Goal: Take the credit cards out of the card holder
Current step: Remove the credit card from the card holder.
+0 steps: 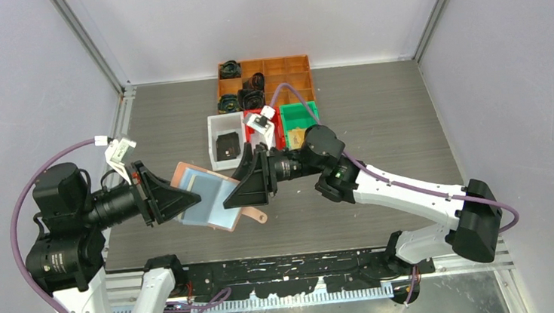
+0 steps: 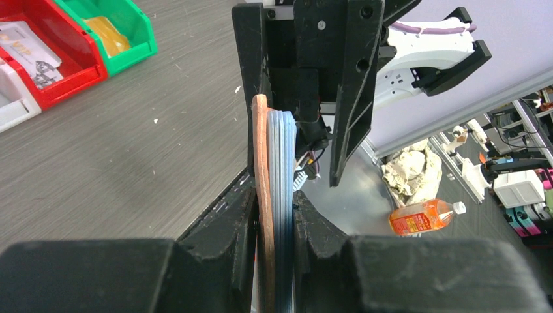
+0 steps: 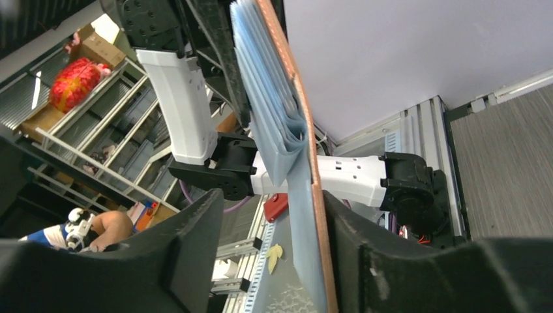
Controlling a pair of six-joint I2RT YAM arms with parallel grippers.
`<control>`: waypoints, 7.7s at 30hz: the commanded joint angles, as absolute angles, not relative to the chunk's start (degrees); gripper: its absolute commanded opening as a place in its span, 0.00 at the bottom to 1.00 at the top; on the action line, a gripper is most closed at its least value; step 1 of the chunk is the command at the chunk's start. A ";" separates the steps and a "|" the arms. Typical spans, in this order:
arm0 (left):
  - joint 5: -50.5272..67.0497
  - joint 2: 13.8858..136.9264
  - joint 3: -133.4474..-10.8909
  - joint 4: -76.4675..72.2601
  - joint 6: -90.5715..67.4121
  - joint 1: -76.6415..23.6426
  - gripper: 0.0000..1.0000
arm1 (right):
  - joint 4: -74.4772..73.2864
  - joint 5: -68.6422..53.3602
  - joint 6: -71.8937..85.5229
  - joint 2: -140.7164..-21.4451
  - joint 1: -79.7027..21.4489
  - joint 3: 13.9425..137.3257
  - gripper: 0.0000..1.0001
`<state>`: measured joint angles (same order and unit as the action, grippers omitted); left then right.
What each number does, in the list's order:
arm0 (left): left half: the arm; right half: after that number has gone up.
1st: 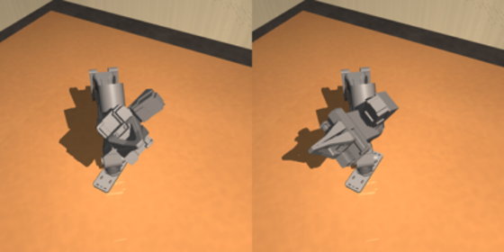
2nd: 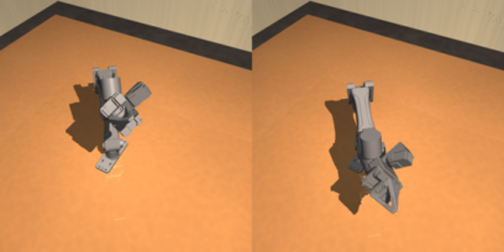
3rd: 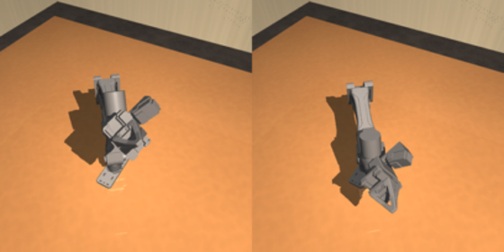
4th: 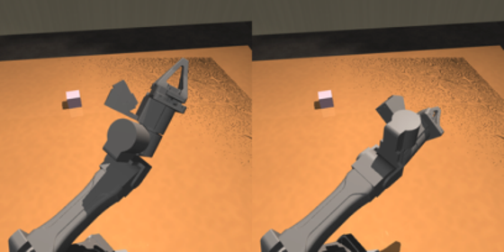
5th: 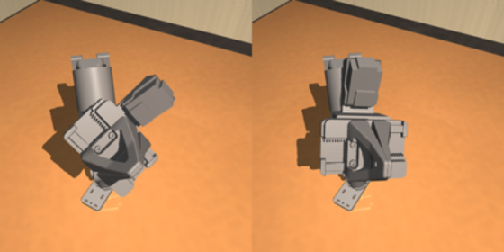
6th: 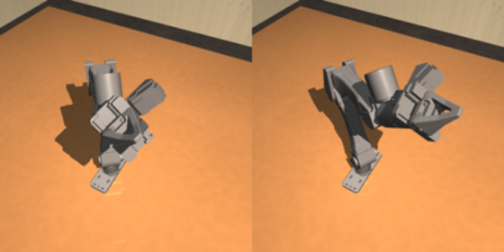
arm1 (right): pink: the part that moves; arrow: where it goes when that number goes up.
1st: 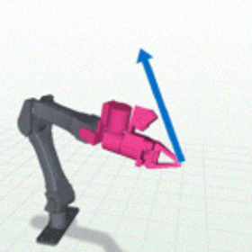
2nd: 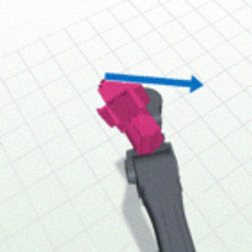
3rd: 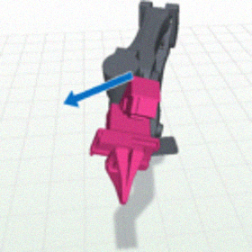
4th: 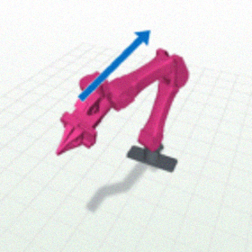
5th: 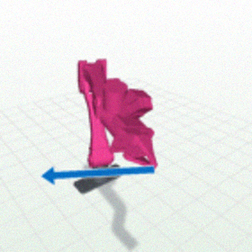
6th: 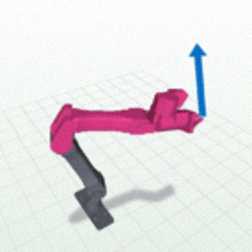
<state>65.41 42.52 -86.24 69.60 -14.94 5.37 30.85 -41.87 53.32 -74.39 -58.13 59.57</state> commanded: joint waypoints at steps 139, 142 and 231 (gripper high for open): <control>73.66 37.97 -72.13 41.28 -41.22 5.22 0.37 | 16.60 -43.83 45.89 -72.01 -57.38 69.34 0.01; 74.26 38.04 -72.60 41.44 -41.14 5.22 0.32 | 15.14 -43.45 44.86 -71.58 -57.39 69.41 0.01; 65.51 35.82 -65.83 28.81 -53.35 5.27 0.30 | 26.79 -23.61 63.63 -79.62 -59.52 64.72 0.02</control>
<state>59.09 36.01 -64.99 33.23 -50.54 5.76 24.23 -27.09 64.82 -81.58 -59.64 64.97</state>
